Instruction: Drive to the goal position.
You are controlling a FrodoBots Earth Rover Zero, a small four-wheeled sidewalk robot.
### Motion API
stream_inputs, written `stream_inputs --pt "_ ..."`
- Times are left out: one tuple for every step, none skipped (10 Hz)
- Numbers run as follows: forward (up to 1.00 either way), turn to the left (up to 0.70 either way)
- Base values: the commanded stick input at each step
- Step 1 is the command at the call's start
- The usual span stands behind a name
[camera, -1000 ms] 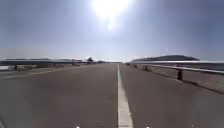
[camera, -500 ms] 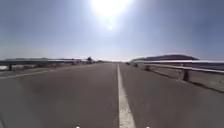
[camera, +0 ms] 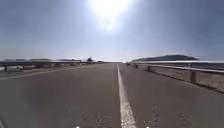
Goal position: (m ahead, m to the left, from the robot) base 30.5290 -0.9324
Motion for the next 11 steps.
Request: stream_inputs --pt "0.70 0.00" --pt "0.70 0.00" --pt "0.70 0.00" --pt "0.70 0.00" --pt "0.70 0.00" --pt "0.70 0.00" --pt "0.70 0.00" --pt "0.70 0.00" --pt "0.70 0.00" --pt "0.70 0.00" --pt "0.70 0.00"
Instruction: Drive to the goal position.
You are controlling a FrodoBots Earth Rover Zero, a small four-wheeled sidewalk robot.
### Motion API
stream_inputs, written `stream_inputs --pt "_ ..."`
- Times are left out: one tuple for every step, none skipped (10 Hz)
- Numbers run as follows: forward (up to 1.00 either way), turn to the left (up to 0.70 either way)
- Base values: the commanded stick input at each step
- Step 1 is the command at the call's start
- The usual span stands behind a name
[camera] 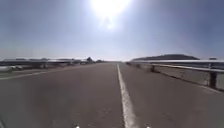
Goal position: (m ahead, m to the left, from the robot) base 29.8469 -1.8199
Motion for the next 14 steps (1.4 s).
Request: stream_inputs --pt "0.70 0.00" --pt "0.70 0.00" --pt "0.70 0.00" --pt "0.70 0.00" --pt "0.70 0.00" --pt "0.70 0.00" --pt "0.70 0.00" --pt "0.70 0.00" --pt "0.70 0.00" --pt "0.70 0.00" --pt "0.70 0.00" --pt "0.70 0.00" --pt "0.70 0.00" --pt "0.70 0.00"
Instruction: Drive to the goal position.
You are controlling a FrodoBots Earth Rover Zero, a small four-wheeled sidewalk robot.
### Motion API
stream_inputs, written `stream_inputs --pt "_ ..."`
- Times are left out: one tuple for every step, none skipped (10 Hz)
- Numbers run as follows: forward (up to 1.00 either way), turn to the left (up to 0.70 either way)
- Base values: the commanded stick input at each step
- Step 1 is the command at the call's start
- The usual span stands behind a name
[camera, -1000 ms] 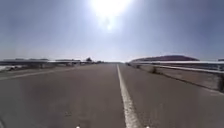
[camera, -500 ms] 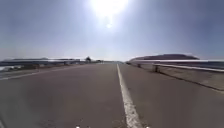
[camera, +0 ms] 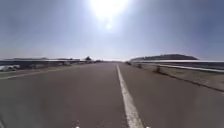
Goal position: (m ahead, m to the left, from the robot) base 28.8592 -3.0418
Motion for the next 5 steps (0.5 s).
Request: stream_inputs --pt "0.70 0.00" --pt "0.70 0.00" --pt "0.70 0.00" --pt "0.70 0.00" --pt "0.70 0.00"
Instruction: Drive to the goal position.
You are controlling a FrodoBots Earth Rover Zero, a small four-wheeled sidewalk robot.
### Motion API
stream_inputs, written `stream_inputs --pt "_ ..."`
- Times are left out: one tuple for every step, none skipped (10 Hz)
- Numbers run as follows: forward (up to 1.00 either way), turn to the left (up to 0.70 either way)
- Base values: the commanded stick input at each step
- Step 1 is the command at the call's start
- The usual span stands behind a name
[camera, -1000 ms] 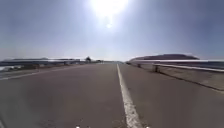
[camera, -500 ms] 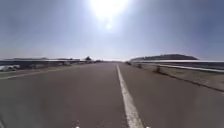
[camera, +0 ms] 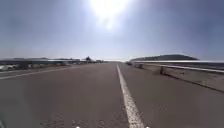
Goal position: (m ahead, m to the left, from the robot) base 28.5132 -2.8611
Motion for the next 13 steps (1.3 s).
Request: stream_inputs --pt "0.70 0.00" --pt "0.70 0.00" --pt "0.70 0.00" --pt "0.70 0.00" --pt "0.70 0.00" --pt "0.70 0.00" --pt "0.70 0.00" --pt "0.70 0.00" --pt "0.70 0.00" --pt "0.70 0.00" --pt "0.70 0.00" --pt "0.70 0.00" --pt "0.70 0.00"
